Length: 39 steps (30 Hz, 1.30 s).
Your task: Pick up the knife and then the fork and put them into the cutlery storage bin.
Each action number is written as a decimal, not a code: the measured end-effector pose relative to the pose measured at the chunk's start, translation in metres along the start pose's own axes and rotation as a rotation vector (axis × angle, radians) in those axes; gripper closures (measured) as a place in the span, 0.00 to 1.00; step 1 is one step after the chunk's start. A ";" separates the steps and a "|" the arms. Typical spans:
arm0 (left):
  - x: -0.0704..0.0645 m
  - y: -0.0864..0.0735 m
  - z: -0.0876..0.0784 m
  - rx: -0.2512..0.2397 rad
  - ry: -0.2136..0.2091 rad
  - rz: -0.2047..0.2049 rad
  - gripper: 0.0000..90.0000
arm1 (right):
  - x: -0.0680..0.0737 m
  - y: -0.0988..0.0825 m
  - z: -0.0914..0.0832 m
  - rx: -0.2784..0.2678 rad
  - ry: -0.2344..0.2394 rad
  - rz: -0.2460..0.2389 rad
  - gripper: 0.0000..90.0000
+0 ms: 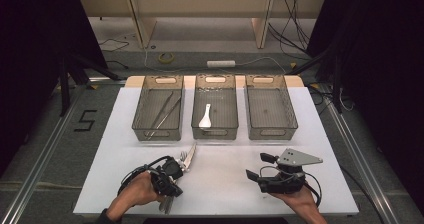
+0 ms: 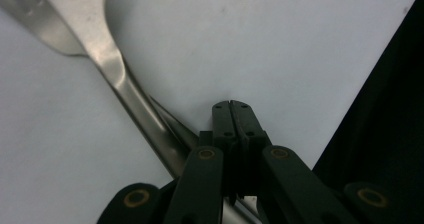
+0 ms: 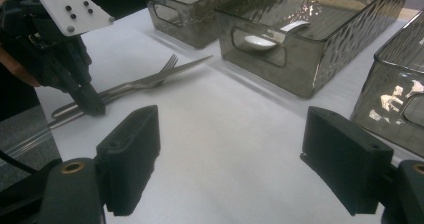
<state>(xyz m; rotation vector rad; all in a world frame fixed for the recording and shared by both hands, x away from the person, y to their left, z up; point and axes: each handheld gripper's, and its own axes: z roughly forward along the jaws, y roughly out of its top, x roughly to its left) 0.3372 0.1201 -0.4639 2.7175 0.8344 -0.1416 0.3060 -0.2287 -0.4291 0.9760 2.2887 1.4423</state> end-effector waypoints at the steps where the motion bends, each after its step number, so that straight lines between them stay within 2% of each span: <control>1: 0.002 -0.001 -0.001 0.009 -0.001 -0.001 0.99 | 0.000 0.000 0.000 0.000 0.000 -0.002 0.27; 3: 0.008 -0.004 -0.003 0.023 0.000 -0.003 0.99 | 0.000 0.000 0.000 0.000 0.000 -0.001 0.27; 9: 0.022 -0.010 -0.008 0.047 0.046 -0.036 0.99 | 0.000 0.000 0.000 0.002 0.001 0.000 0.27; 15: 0.032 -0.013 -0.012 0.032 0.104 -0.069 0.99 | 0.000 0.000 0.001 0.004 0.000 -0.002 0.27; 19: 0.038 -0.015 -0.013 0.021 0.125 -0.093 0.99 | 0.000 0.000 0.001 0.004 0.000 -0.003 0.27; 26: 0.038 -0.015 -0.016 0.017 0.154 -0.096 0.99 | 0.000 0.000 0.002 0.006 0.001 -0.004 0.27; 30: 0.034 -0.012 -0.026 -0.025 0.139 -0.079 0.98 | 0.000 0.000 0.002 0.008 0.002 -0.003 0.27; 33: 0.033 -0.008 -0.034 -0.051 0.154 -0.075 0.90 | 0.000 0.000 0.002 0.010 0.002 -0.004 0.27; 35: 0.034 -0.007 -0.036 -0.056 0.169 -0.073 0.78 | 0.000 0.000 0.003 0.011 0.000 -0.004 0.27; 37: 0.037 -0.006 -0.035 -0.049 0.173 -0.084 0.68 | 0.000 0.000 0.003 0.012 0.000 -0.005 0.27; 39: 0.042 -0.005 -0.033 -0.009 0.162 -0.071 0.59 | 0.001 0.000 0.003 0.012 0.000 -0.005 0.27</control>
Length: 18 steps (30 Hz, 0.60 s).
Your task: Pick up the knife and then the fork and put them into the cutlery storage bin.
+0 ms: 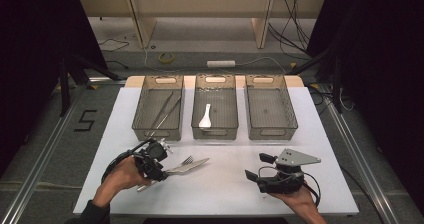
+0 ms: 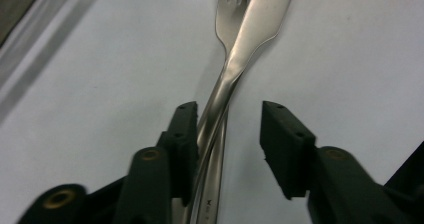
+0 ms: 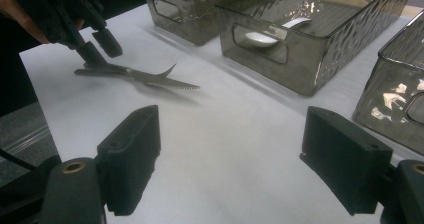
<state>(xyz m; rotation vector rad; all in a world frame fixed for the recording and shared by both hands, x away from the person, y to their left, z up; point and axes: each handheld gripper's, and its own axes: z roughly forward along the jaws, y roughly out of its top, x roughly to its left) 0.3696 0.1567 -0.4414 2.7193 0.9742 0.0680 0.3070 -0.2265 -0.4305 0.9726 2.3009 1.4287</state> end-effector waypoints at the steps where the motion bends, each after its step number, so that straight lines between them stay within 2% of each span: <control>1: 0.002 0.001 0.002 0.005 0.009 -0.002 0.55 | 0.000 0.000 0.000 0.000 0.000 0.000 0.27; 3: 0.004 0.002 0.005 0.017 0.010 -0.005 0.49 | 0.000 0.000 0.000 -0.001 0.001 0.000 0.27; 7: 0.005 0.005 0.007 0.013 0.001 0.022 0.47 | 0.000 0.000 0.000 0.000 0.004 0.001 0.27; 14: 0.010 0.000 0.015 0.009 0.006 0.037 0.51 | 0.000 0.000 0.000 -0.001 0.005 0.001 0.27; 18: 0.011 -0.003 0.019 0.014 -0.005 0.047 0.56 | 0.001 0.000 0.000 0.000 0.007 -0.002 0.27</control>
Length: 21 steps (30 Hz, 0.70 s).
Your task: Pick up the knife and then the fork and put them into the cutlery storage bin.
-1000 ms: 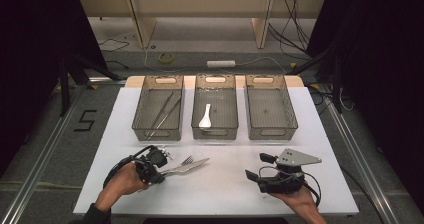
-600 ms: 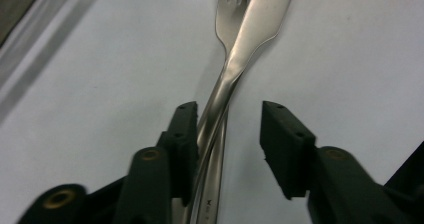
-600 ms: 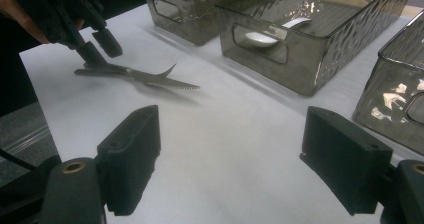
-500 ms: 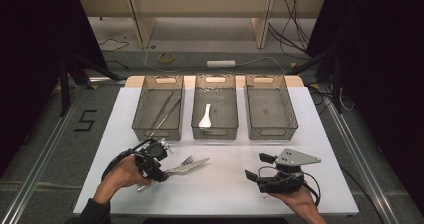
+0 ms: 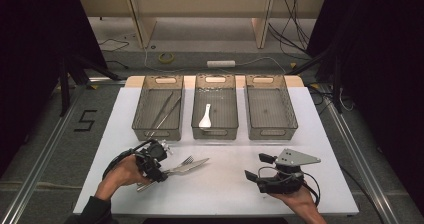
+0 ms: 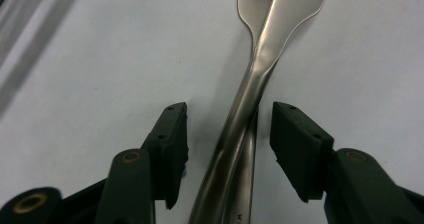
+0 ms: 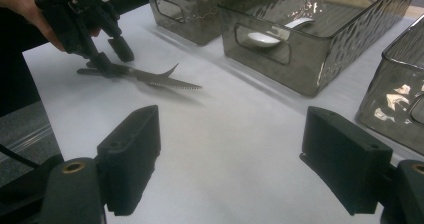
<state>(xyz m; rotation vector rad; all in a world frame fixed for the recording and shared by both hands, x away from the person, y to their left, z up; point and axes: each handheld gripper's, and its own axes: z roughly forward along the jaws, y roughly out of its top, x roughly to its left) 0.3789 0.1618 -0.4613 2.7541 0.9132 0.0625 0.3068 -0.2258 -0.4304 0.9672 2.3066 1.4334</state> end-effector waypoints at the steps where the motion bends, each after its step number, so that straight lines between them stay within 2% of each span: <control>1: 0.000 0.000 0.001 -0.002 0.000 0.000 0.57 | 0.000 0.000 0.000 0.001 0.000 0.000 0.27; 8: -0.002 0.000 0.001 -0.001 0.011 0.031 0.67 | 0.000 0.000 0.000 0.001 0.002 0.001 0.27; 9: -0.002 0.000 0.001 0.003 0.013 0.049 0.69 | 0.000 0.000 0.000 0.002 0.002 0.001 0.27; 10: -0.004 0.001 0.002 -0.005 0.013 0.045 0.71 | 0.000 0.000 0.000 0.004 0.002 -0.001 0.27; 11: -0.004 0.001 0.001 0.002 0.013 0.062 0.72 | 0.000 0.000 0.000 0.006 0.001 -0.001 0.27; 13: -0.005 0.001 0.001 -0.002 0.010 0.069 0.76 | 0.000 0.000 0.001 0.004 0.001 -0.001 0.27; 21: -0.009 0.001 0.001 0.003 0.014 0.112 0.83 | 0.000 0.000 0.001 0.004 0.001 -0.001 0.27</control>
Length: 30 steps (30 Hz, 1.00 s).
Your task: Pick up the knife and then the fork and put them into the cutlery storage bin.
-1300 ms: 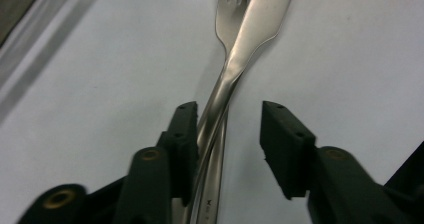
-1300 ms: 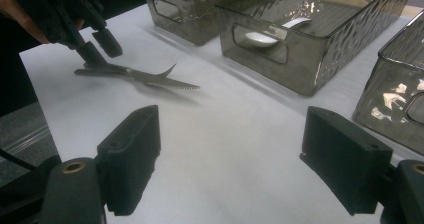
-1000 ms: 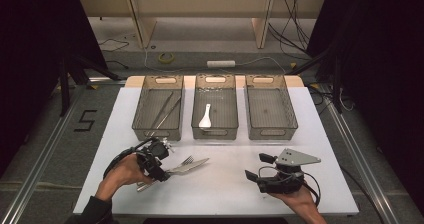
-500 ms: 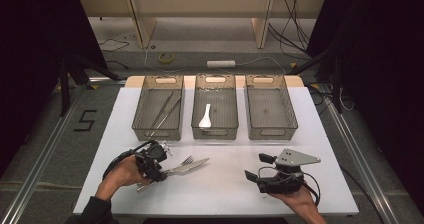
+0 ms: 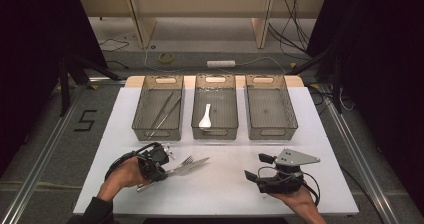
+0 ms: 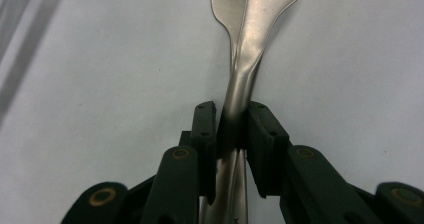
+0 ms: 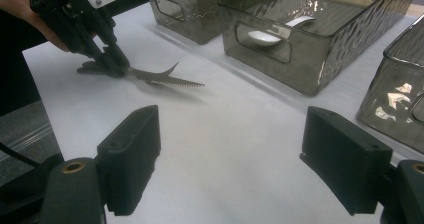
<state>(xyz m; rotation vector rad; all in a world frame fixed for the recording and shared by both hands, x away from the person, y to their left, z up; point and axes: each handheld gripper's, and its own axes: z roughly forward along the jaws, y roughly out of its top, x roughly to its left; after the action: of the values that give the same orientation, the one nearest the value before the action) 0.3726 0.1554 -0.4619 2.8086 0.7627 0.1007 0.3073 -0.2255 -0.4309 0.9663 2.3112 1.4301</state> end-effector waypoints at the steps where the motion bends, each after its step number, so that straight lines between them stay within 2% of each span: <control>1: 0.000 0.000 0.000 -0.003 0.001 0.003 0.83 | 0.000 0.000 0.000 0.002 0.000 0.001 0.27; 4: -0.002 0.000 0.000 -0.006 0.004 0.035 0.85 | 0.000 0.000 0.000 0.000 0.000 0.001 0.27; 7: -0.003 0.000 0.000 -0.023 -0.022 0.034 0.87 | 0.000 0.000 0.000 0.001 -0.001 0.000 0.27; 12: -0.004 -0.001 -0.001 -0.019 -0.009 0.052 0.88 | 0.000 0.000 0.000 0.002 -0.001 -0.001 0.27; 15: -0.004 -0.001 -0.003 -0.031 -0.007 0.040 0.88 | 0.000 0.000 0.000 -0.001 0.000 -0.001 0.27; 19: -0.004 -0.001 -0.011 -0.083 0.001 0.011 0.88 | 0.000 0.000 -0.001 -0.001 0.002 0.001 0.27; 20: -0.003 -0.001 -0.015 -0.089 0.005 0.016 0.88 | 0.000 0.000 0.000 -0.003 0.002 -0.001 0.27; 21: -0.003 -0.001 -0.017 -0.106 0.000 -0.002 0.88 | 0.000 0.000 0.000 -0.003 0.003 -0.002 0.27; 26: -0.008 0.003 -0.023 -0.126 -0.020 -0.005 0.88 | 0.001 0.000 0.000 -0.004 0.002 -0.001 0.27; 30: -0.011 0.009 -0.025 -0.154 -0.050 -0.035 0.88 | 0.001 0.001 0.000 -0.005 0.002 -0.002 0.27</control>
<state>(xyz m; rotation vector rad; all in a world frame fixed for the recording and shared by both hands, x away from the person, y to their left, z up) 0.3641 0.1477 -0.4358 2.6414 0.7587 0.0794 0.3068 -0.2248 -0.4302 0.9611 2.3090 1.4359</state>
